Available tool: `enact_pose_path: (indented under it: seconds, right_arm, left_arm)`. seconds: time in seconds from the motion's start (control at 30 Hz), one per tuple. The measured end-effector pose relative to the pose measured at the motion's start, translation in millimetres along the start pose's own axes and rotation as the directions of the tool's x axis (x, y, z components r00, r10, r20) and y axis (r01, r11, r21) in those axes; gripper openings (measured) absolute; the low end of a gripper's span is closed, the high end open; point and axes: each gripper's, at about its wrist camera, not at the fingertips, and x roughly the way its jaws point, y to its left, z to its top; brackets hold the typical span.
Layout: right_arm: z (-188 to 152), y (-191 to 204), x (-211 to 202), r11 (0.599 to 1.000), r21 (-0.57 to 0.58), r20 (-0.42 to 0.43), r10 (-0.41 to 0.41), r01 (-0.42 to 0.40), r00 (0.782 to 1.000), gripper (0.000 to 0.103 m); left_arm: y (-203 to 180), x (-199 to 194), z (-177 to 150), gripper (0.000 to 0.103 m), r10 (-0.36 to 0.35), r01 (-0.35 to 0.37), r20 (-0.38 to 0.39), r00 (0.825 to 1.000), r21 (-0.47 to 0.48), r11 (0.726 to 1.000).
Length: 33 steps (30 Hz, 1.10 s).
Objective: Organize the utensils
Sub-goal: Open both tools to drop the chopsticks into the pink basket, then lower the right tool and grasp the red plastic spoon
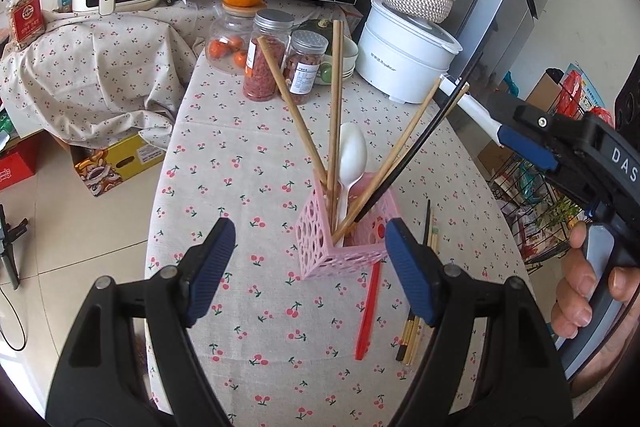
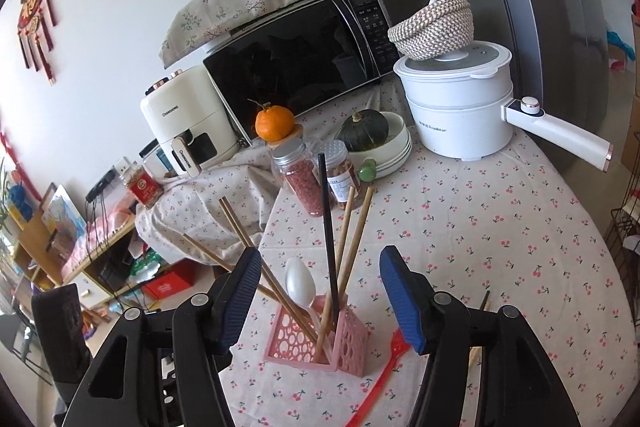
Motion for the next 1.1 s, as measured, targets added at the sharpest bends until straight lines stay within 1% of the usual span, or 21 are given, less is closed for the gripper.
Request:
enact_pose_path:
  seconds: [0.03,0.1,0.3,0.5,0.63,0.7,0.77,0.87,0.97,1.1]
  right_arm:
    - [1,-3,-5,1.0,0.002,0.006,0.002,-0.002,1.0,0.066]
    - [1,-9,-13,1.0,0.009,0.012,-0.005,0.005,1.0,0.073]
    - [-5,-37,-24,0.997,0.03,-0.014,-0.07,0.07,0.997,0.078]
    - [-22,-66,-13,0.989,0.046,-0.095,-0.138,0.143,0.986,0.081]
    - [-40,-80,7,0.984,0.035,-0.141,-0.166,0.172,0.976,0.083]
    - [-51,-82,20,0.984,0.001,-0.156,-0.173,0.175,0.972,0.083]
    - [-62,-81,33,0.981,-0.063,-0.158,-0.193,0.186,0.968,0.083]
    - [-78,-78,55,0.969,-0.157,-0.178,-0.218,0.191,0.96,0.083]
    - [-92,-73,75,0.955,-0.239,-0.211,-0.229,0.177,0.95,0.083]
    - [-101,-67,96,0.943,-0.291,-0.238,-0.237,0.164,0.942,0.083]
  left_arm:
    - [-1,0,0,0.079,-0.003,0.003,-0.003,1.0,0.002,1.0]
    - [-3,0,-2,0.08,-0.009,0.009,-0.008,1.0,0.009,1.0]
    - [-11,4,-7,0.081,-0.02,0.021,-0.037,0.999,0.027,0.999]
    - [-14,10,-12,0.083,-0.001,0.004,-0.074,0.997,0.047,0.999]
    - [-12,15,-15,0.084,0.015,-0.01,-0.103,0.995,0.04,0.999]
    - [-9,17,-15,0.084,0.012,-0.008,-0.116,0.993,0.033,0.999]
    - [-7,16,-16,0.084,0.005,-0.002,-0.124,0.992,0.027,1.0]
    - [-5,14,-16,0.084,-0.006,0.01,-0.133,0.991,0.028,1.0]
    - [-3,11,-16,0.084,-0.02,0.023,-0.138,0.99,0.025,0.999]
    - [0,7,-15,0.084,-0.039,0.041,-0.135,0.99,0.015,0.999]
